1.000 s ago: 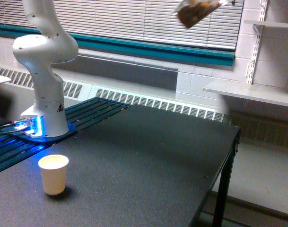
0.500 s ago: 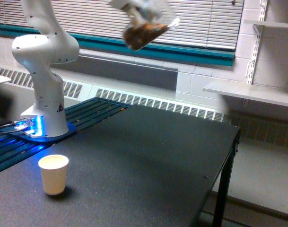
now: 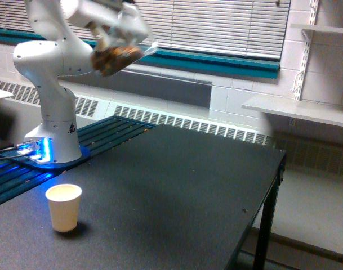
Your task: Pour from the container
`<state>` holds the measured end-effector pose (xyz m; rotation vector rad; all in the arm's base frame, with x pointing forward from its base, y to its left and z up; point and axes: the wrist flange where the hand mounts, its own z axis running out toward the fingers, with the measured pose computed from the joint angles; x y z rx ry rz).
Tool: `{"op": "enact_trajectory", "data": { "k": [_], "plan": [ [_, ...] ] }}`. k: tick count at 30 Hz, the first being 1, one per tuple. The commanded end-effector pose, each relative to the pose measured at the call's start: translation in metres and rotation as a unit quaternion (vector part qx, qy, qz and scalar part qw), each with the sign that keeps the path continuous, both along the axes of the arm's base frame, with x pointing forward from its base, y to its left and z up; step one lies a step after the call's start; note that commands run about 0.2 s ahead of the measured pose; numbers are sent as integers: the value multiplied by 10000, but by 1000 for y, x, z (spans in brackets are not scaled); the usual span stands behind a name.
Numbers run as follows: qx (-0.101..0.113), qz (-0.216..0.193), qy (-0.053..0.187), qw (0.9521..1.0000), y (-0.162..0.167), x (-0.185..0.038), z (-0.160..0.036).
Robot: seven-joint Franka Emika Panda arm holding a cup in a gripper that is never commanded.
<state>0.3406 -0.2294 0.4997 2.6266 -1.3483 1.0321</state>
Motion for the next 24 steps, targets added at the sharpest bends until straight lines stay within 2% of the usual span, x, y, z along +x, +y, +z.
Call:
{"op": "enact_trajectory", "data": {
  "k": [1, 12, 14, 24],
  "plan": [
    [-60, -133, 200, 9997, -13, -29, -21],
    [-85, -451, 595, 9972, -31, -78, -60],
    [-142, -482, 665, 9965, -33, -87, -67],
    [9, -681, 954, 9931, -30, -117, -99]
  ]
}}
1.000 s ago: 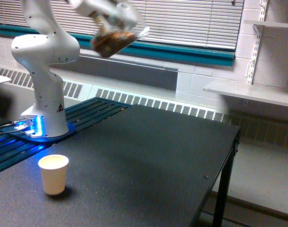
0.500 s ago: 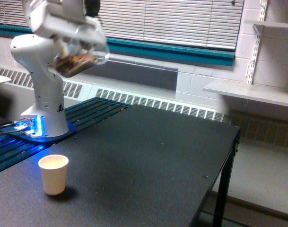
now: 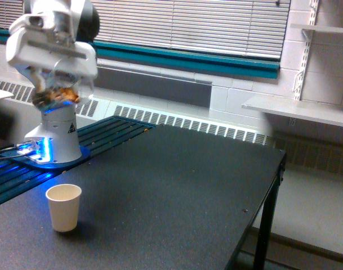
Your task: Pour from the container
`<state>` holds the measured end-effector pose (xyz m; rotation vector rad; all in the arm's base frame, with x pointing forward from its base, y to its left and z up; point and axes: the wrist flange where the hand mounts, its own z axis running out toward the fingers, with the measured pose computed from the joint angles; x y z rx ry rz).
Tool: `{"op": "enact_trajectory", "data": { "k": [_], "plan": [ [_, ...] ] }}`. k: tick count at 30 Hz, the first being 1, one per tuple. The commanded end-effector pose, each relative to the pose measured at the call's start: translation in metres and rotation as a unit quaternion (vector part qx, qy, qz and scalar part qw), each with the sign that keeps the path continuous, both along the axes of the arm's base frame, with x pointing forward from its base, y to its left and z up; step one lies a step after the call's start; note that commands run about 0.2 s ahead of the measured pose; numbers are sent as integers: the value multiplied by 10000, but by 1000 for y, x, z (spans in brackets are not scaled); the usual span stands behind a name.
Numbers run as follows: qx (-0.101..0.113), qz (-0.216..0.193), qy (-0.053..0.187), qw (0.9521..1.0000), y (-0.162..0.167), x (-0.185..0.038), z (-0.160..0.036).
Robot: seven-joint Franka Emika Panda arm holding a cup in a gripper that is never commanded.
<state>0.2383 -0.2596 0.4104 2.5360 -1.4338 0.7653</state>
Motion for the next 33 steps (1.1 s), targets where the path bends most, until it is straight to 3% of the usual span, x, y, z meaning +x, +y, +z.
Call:
{"op": "enact_trajectory", "data": {
  "k": [1, 17, 33],
  "plan": [
    [11, -126, 87, 9999, 1, -18, -12],
    [15, -176, 514, 9985, -3, -38, -40],
    [22, -43, 890, 9960, -4, -40, -74]
  ]
}}
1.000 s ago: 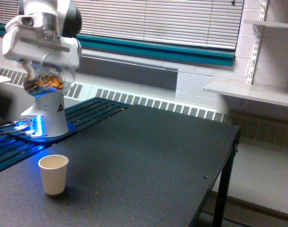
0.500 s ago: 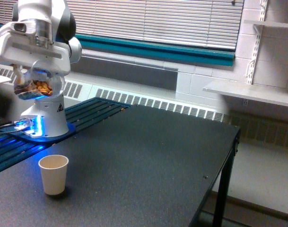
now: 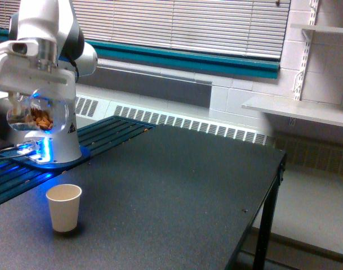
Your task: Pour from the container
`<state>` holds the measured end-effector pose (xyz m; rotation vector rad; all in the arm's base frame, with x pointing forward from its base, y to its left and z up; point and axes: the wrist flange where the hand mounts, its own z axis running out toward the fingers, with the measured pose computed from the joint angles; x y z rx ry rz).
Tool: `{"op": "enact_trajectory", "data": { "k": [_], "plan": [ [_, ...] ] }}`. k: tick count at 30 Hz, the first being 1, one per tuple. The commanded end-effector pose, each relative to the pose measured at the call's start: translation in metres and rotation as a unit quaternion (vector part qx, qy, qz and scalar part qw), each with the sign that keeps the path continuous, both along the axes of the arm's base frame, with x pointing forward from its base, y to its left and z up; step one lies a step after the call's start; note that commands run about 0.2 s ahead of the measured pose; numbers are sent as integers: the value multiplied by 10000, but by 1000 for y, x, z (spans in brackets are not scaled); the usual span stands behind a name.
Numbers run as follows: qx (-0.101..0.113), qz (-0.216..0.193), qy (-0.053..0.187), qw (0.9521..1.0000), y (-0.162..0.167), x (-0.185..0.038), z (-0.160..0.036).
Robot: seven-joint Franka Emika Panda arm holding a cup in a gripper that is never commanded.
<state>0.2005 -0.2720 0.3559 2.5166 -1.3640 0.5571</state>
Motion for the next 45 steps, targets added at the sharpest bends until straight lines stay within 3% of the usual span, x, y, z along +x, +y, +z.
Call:
{"op": "enact_trajectory", "data": {
  "k": [1, 45],
  "plan": [
    [130, -59, 96, 9999, 8, -2, -20],
    [-41, 187, 830, 9964, 11, -2, -64]
  ]
}}
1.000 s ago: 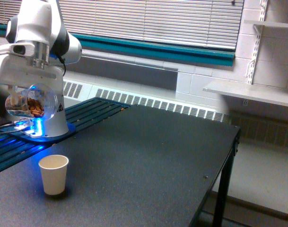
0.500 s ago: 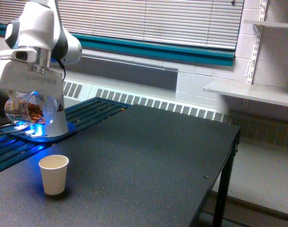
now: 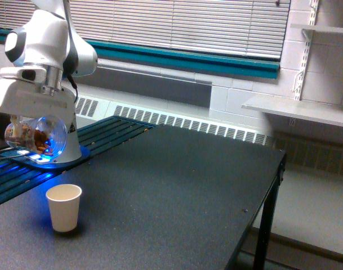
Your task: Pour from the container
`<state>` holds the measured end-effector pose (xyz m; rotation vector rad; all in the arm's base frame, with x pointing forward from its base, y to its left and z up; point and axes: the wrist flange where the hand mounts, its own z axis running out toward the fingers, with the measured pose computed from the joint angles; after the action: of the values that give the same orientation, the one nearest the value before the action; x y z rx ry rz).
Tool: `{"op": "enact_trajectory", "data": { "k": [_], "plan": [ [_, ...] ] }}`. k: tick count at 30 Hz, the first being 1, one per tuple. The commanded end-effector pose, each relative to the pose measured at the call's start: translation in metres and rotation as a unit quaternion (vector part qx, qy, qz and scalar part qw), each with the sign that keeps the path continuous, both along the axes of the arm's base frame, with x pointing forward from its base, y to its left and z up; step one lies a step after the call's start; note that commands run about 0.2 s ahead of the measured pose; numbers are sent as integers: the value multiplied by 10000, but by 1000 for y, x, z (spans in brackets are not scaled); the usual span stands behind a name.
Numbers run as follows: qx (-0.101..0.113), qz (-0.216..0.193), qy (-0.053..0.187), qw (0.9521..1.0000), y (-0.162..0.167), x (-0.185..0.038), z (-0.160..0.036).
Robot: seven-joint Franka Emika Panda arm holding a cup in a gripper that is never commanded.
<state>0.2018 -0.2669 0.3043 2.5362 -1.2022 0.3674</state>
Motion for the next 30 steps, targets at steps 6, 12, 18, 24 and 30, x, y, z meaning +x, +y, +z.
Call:
{"op": "enact_trajectory", "data": {
  "k": [6, 12, 18, 24, 30],
  "plan": [
    [52, -180, 57, 9998, 5, -3, -17],
    [30, -166, 67, 9998, 4, 2, -19],
    [6, -127, 107, 9999, 3, 8, -21],
    [-37, -89, 176, 9998, 2, 10, -23],
    [-86, -50, 268, 9996, 1, 11, -26]
  ]
}}
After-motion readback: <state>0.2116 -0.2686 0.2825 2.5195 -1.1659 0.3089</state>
